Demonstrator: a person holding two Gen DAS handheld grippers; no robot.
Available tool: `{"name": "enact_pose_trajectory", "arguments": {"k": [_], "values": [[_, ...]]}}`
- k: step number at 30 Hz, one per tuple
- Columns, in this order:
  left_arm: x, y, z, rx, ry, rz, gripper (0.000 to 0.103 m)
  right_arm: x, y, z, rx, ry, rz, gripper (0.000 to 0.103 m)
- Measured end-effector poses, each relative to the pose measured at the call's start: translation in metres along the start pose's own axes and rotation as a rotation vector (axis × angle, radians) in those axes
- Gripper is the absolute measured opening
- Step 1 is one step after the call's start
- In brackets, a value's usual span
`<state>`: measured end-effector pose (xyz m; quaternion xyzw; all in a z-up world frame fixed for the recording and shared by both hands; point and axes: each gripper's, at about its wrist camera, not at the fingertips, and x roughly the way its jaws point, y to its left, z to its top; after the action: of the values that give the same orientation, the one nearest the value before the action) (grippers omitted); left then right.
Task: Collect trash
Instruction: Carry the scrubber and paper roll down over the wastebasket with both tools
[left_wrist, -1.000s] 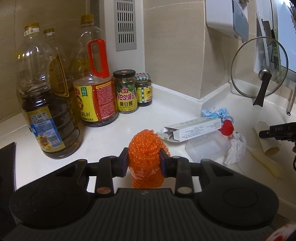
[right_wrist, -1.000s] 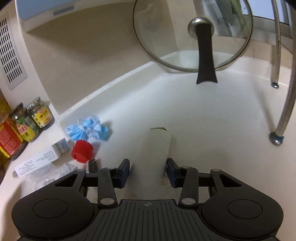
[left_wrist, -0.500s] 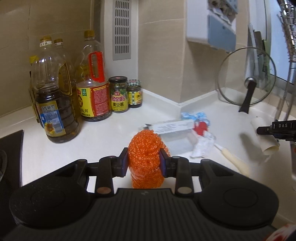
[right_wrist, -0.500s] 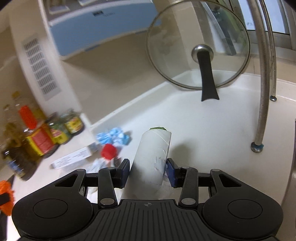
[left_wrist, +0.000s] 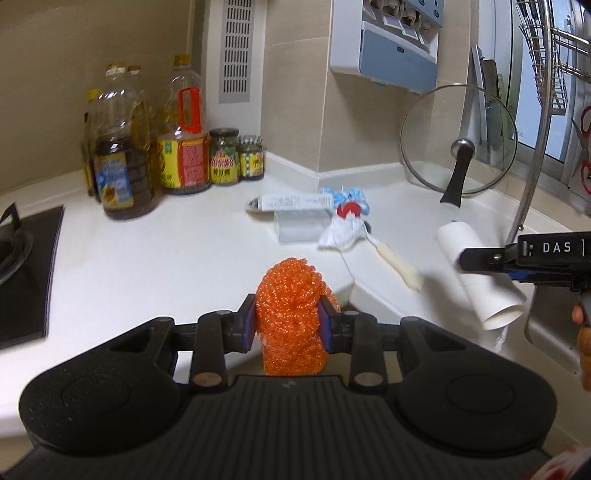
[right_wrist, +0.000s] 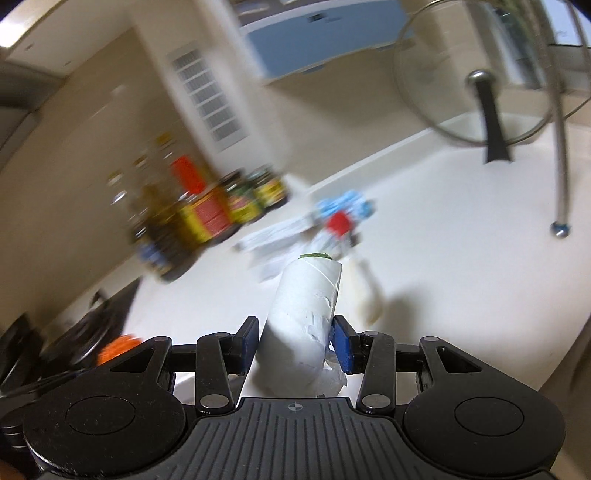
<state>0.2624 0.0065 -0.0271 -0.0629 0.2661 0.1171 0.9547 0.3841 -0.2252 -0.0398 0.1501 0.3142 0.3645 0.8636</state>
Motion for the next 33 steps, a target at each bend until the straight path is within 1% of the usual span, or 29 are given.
{"name": "enact_pose_trajectory", "arguments": {"k": [3, 6, 9, 14, 18, 24, 28, 33], "values": [[-0.012, -0.002, -0.017, -0.022, 0.024, 0.021, 0.030, -0.001, 0.015, -0.019, -0.025, 0.049, 0.053, 0.043], [-0.020, 0.000, -0.034, -0.043, 0.055, 0.043, 0.030, 0.003, 0.024, -0.037, -0.042, 0.106, 0.084, 0.043], [-0.022, 0.003, -0.050, -0.058, 0.093, 0.060, 0.030, 0.012, 0.027, -0.056, -0.052, 0.163, 0.105, 0.043], [-0.016, 0.011, -0.074, -0.074, 0.163, 0.070, 0.030, 0.033, 0.033, -0.085, -0.084, 0.252, 0.111, 0.043], [-0.002, 0.019, -0.093, -0.083, 0.218, 0.064, 0.030, 0.052, 0.035, -0.108, -0.105, 0.316, 0.101, 0.043], [0.024, 0.034, -0.119, -0.086, 0.296, 0.044, 0.030, 0.090, 0.028, -0.142, -0.120, 0.406, 0.055, 0.043], [0.044, 0.042, -0.134, -0.083, 0.344, 0.021, 0.030, 0.113, 0.017, -0.161, -0.113, 0.448, 0.019, 0.043], [0.072, 0.046, -0.152, -0.070, 0.396, -0.010, 0.030, 0.138, -0.003, -0.178, -0.089, 0.478, -0.030, 0.043]]}}
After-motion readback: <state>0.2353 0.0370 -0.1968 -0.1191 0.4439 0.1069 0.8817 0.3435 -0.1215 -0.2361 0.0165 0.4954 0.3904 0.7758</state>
